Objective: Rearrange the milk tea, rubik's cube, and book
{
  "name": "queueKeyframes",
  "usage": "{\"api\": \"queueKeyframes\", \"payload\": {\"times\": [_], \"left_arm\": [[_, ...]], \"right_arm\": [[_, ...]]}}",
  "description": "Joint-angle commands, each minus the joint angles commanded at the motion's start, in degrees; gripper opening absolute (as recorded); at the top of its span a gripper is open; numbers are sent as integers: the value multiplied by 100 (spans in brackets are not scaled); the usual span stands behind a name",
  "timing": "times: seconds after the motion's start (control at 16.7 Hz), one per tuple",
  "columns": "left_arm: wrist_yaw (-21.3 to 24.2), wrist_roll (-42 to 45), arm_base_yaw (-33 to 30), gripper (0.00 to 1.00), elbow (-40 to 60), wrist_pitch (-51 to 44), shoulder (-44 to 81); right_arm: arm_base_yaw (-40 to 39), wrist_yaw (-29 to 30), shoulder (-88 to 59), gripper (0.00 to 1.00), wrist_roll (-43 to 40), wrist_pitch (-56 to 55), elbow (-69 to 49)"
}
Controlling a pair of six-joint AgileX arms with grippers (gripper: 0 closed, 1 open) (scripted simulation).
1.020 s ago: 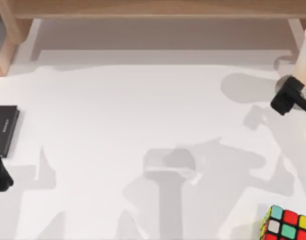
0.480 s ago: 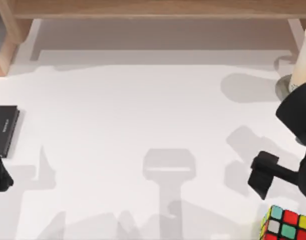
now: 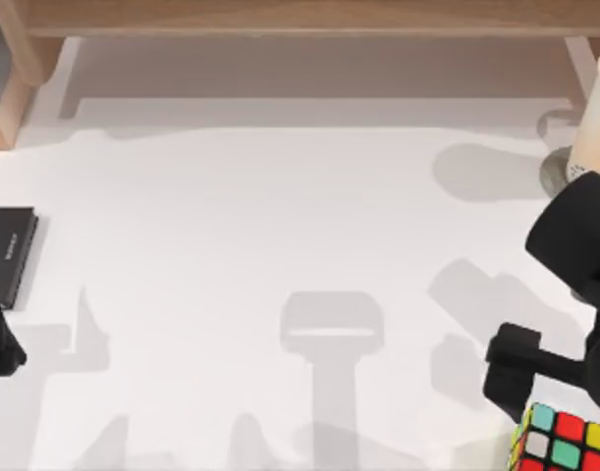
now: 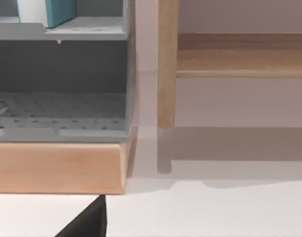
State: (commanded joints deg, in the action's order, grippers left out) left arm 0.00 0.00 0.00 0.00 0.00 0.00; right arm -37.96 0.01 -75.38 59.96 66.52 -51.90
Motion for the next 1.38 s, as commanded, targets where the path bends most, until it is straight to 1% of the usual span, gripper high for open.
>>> {"api": "queueKeyframes", "payload": {"times": [0.24, 0.66, 0.96, 1.38], "left_arm": [[0, 0, 0, 100, 0, 0, 0], [0, 0, 0, 100, 0, 0, 0], [0, 0, 0, 100, 0, 0, 0], [0, 0, 0, 100, 0, 0, 0]], "right_arm": [[14, 0, -71, 100, -8, -225, 159], [-16, -1, -421, 100, 23, -1438, 1014], [-19, -1, -450, 100, 26, -1533, 1083], [-19, -1, -450, 47, 26, -1533, 1083]]}}
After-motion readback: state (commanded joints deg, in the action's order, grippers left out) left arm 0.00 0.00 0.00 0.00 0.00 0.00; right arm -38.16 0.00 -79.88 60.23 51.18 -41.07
